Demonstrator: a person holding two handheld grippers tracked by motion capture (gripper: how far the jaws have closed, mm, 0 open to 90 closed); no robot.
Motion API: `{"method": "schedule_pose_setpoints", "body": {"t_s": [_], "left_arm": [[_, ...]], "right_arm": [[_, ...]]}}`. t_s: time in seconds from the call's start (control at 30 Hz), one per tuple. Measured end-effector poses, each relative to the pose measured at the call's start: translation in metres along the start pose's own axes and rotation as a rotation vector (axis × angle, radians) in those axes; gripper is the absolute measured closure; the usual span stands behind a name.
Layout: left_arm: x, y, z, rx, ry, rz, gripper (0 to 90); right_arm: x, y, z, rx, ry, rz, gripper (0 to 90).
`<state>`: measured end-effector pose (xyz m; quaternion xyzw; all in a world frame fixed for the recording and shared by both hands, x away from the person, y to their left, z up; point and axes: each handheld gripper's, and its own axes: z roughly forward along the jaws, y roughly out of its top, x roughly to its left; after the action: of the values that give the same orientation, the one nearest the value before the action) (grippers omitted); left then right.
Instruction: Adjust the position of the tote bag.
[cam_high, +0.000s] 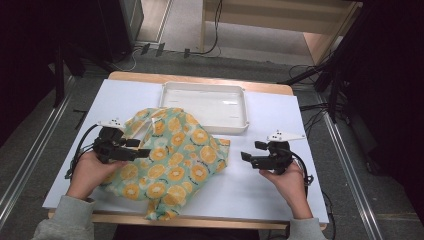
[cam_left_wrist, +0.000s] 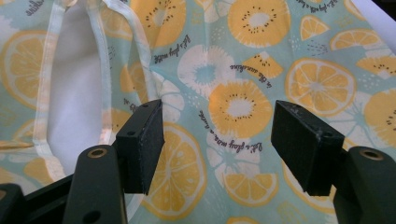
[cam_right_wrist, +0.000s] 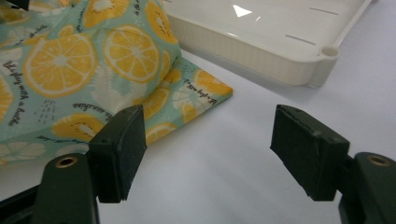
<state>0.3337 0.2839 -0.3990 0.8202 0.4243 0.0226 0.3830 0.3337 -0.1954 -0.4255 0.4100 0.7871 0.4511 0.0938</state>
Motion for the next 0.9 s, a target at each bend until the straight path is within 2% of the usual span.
{"method": "schedule_pose_setpoints", "body": {"t_s": [0.1, 0.2, 0.3, 0.4, 0.57, 0.9], "left_arm": [[0.001, 0.0, -0.001, -0.006, -0.004, 0.002, 35.2], [0.003, 0.003, -0.003, -0.005, 0.007, 0.011, 33.7], [0.007, 0.003, -0.007, -0.016, 0.01, 0.007, 33.5], [0.009, 0.003, -0.008, -0.014, 0.014, 0.0, 33.5], [0.009, 0.003, -0.009, -0.022, 0.014, -0.002, 33.4], [0.008, 0.003, -0.012, -0.017, 0.017, 0.003, 33.4]], "right_arm": [[0.001, 0.0, -0.001, 0.002, 0.017, 0.0, 29.5], [0.003, 0.0, -0.001, 0.015, 0.005, -0.028, 32.5], [0.007, 0.0, -0.003, 0.002, 0.013, -0.036, 34.6], [0.01, -0.001, -0.003, 0.004, 0.015, -0.047, 34.8], [0.012, -0.002, 0.0, 0.041, 0.024, -0.053, 35.0], [0.014, -0.002, 0.001, 0.04, 0.028, -0.07, 35.4]]}}
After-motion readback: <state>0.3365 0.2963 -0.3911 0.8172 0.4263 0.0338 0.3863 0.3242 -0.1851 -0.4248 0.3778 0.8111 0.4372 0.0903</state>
